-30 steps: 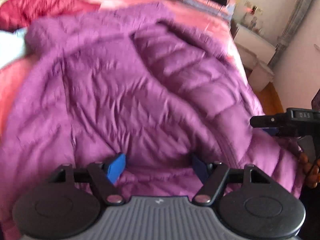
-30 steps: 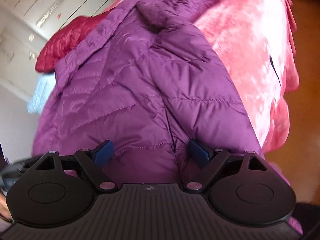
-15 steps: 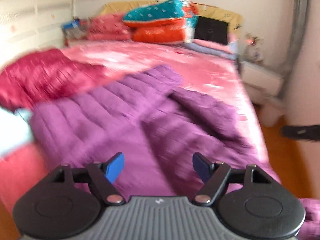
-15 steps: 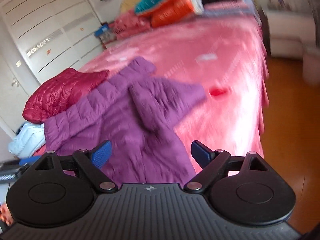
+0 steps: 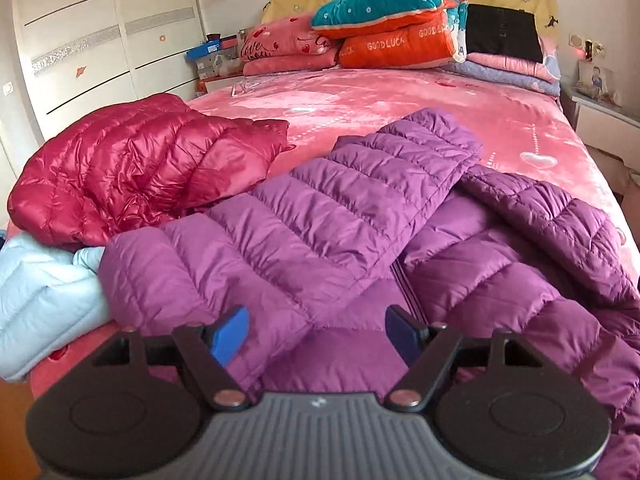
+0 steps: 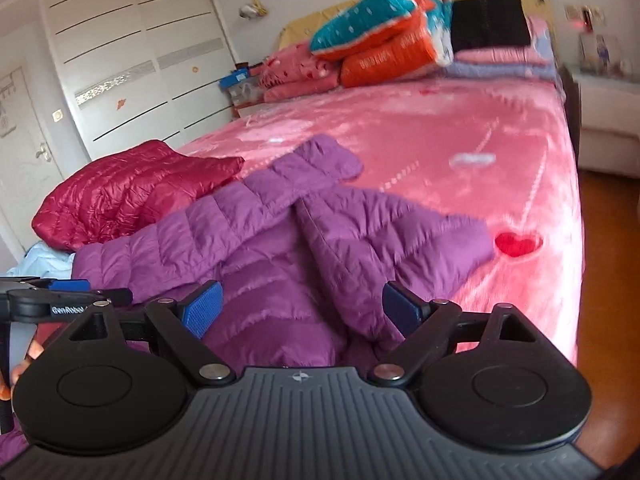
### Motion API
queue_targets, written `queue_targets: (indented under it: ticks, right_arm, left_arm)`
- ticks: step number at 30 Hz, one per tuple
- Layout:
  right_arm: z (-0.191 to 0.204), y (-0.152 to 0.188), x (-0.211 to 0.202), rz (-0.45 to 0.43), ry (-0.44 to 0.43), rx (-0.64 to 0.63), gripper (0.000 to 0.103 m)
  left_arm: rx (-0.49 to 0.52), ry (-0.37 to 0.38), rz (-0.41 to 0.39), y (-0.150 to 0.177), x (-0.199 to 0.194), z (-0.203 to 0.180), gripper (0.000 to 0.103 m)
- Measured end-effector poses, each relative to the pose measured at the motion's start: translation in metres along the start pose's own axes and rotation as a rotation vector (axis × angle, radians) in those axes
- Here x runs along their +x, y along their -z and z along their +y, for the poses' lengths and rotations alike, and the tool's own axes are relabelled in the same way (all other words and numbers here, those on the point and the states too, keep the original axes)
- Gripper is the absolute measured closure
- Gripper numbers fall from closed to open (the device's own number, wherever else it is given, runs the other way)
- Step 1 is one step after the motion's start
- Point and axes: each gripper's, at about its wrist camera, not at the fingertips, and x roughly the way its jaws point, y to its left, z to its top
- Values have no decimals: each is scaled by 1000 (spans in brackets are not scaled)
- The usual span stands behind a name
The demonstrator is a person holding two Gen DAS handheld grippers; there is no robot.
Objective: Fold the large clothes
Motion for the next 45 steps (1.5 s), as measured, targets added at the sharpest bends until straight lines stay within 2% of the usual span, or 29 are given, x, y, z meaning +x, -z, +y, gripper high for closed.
queue_targets:
  ticks: [6,13,20,25,27,29,32,36,38,41,45]
  right_arm:
    - [-33,17,-1,-2,16,129,0]
    - [-62,33,-5,-18,29,253,0]
    - [-75,40,-24,-37,47,265,0]
    - [-91,44,-21,-40,73,292,0]
    - [-97,44,-22,-50,81,308,0]
    - [-105,44,-21,-64,81,338,0]
    - [-114,41,-16,-78,74,387,0]
    - [-122,35,-8,-104,61,425,0]
    - [-127,31,-2,-115,61,442,0]
    - [-132,26,6,-129,32,473,0]
    - [-132,17,17,-134,0,476,0]
  left_arm:
    - [19,28,-40,-15,-20,-25,28]
    - [10,105,-94,-35,-66,-72,26]
    - [33,217,-185,-65,-122,-134,22]
    - [31,282,-248,-97,-147,-169,22]
    - [37,296,-282,-112,-152,-177,20]
    - [62,280,-317,-124,-152,-180,17]
    - [121,210,-343,-139,-135,-175,15]
    - [167,82,-327,-143,-91,-149,15]
    - [172,47,-297,-137,-62,-132,15]
    - [178,-22,-198,-118,-8,-111,17]
    - [186,-69,-116,-89,53,-99,23]
